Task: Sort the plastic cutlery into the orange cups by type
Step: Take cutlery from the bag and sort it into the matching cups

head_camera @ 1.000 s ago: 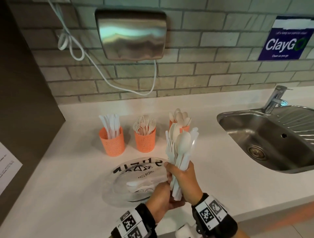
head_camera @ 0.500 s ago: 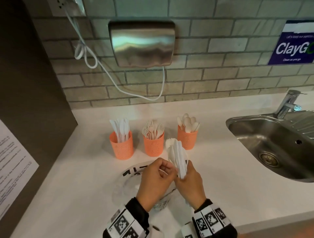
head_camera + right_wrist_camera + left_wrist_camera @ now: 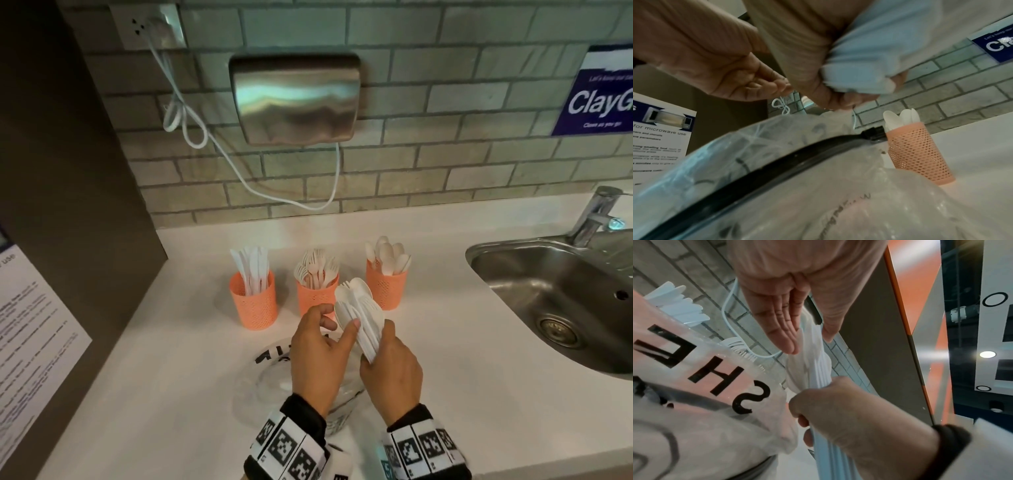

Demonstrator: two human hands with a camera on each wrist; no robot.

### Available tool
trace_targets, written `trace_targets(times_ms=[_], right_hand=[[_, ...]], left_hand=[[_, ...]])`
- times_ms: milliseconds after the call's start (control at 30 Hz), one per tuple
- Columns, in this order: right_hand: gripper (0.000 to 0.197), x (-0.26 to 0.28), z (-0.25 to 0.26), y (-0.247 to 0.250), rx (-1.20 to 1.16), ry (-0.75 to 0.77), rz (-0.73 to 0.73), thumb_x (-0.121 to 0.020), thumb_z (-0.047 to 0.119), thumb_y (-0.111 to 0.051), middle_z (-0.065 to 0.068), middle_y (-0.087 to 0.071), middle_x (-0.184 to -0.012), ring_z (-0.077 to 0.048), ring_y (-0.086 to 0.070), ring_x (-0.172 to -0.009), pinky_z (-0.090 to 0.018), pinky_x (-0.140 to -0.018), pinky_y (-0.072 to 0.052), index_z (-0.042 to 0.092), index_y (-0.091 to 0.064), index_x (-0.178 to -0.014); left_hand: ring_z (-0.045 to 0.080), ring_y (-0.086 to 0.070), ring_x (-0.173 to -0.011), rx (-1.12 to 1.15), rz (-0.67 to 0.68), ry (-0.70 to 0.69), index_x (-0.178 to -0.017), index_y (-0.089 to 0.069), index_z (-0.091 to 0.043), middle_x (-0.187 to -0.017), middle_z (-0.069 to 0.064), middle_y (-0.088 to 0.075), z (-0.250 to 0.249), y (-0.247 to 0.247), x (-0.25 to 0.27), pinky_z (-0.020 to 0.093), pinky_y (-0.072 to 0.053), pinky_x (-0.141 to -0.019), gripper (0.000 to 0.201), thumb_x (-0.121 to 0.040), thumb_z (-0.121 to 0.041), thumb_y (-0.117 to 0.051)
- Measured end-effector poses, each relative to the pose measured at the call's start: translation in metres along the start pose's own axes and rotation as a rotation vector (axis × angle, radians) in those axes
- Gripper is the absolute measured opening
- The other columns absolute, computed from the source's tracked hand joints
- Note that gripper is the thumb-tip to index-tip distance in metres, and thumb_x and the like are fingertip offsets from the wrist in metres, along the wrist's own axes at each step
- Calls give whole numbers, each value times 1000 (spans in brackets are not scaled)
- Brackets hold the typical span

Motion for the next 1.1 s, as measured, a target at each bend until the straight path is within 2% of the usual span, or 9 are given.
trace_targets(times_ms=[100,200,433,533,633,733,933,1033,1100], right_hand=[[47,1,3,-3,-16,4,1,-86,26,-56,-6,-65,-98,-26,-64,-87,-26,-61,-36,14,-36,-127],[45,1,1,-7,-10,-1,12,-87,27,-55,-5,-65,-98,-25,-64,-87,-25,-62,-37,15,-36,-126],[43,0,-2,-15,0,-27,53,-85,32,-54,-3,-66,-96,-24,-64,-87,-24,-61,-34,16,-37,-121],[43,0,2,-16,19,1,89,-87,36,-51,-4,-66,-100,-24,-63,-90,-25,-63,-35,16,-36,-122],[43,2,6,-14,32,17,126,-88,39,-48,-5,-66,-102,-24,-62,-93,-25,-64,-34,15,-35,-122],[43,1,4,-16,25,-19,132,-86,36,-51,-5,-67,-98,-26,-63,-89,-26,-62,-35,14,-37,-120],[38,0,2,-16,18,-23,152,-82,25,-54,-7,-65,-93,-28,-62,-84,-26,-58,-33,13,-39,-114],[36,1,3,-16,-7,-16,154,-81,25,-55,-5,-62,-87,-27,-59,-77,-26,-58,-35,13,-40,-112],[38,1,2,-18,-42,-13,158,-81,27,-57,-6,-66,-91,-27,-63,-82,-26,-58,-37,13,-41,-112]], left_hand=[[15,-57,-64,-55,-23,-17,-112,-51,-28,-89,-4,-53,0,-5,-1,30,-51,-65,43,-76,-42,-69],[22,-60,-80,-145,5,-27,-121,-50,-23,-102,-1,-47,-3,-9,-4,28,-49,-72,48,-79,-40,-67],[19,-56,-74,-195,-58,-114,-113,-57,-15,-104,-1,-38,-9,-12,-2,24,-46,-66,33,-81,-22,-65],[23,-59,-78,-190,-70,-137,-110,-54,-9,-106,4,-46,-8,-16,-3,34,-53,-67,27,-85,-17,-61],[29,-62,-89,-211,-24,-122,-119,-44,-8,-105,10,-60,-8,-21,-4,37,-50,-72,30,-91,-16,-49],[35,-63,-83,-230,8,-119,-124,-38,-8,-95,17,-65,-9,-20,-9,43,-50,-69,32,-94,-16,-42],[31,-60,-75,-115,-31,-108,-119,-43,0,-86,15,-62,-14,-14,-34,28,-41,-59,27,-95,-13,-41],[7,-57,-69,-11,10,-74,-121,-41,-5,-86,2,-58,-12,-14,-28,8,-39,-55,30,-94,-15,-48],[3,-56,-72,-5,74,-52,-122,-39,-10,-89,-4,-55,-10,-19,-22,8,-42,-60,37,-90,-18,-56]])
Point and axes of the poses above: each hand's wrist, its own x-axis away from the middle knuckle, its own y-axis out of the back of the hand, z = x × y, the point moved 5 cm from there along -x, towards the middle knuckle
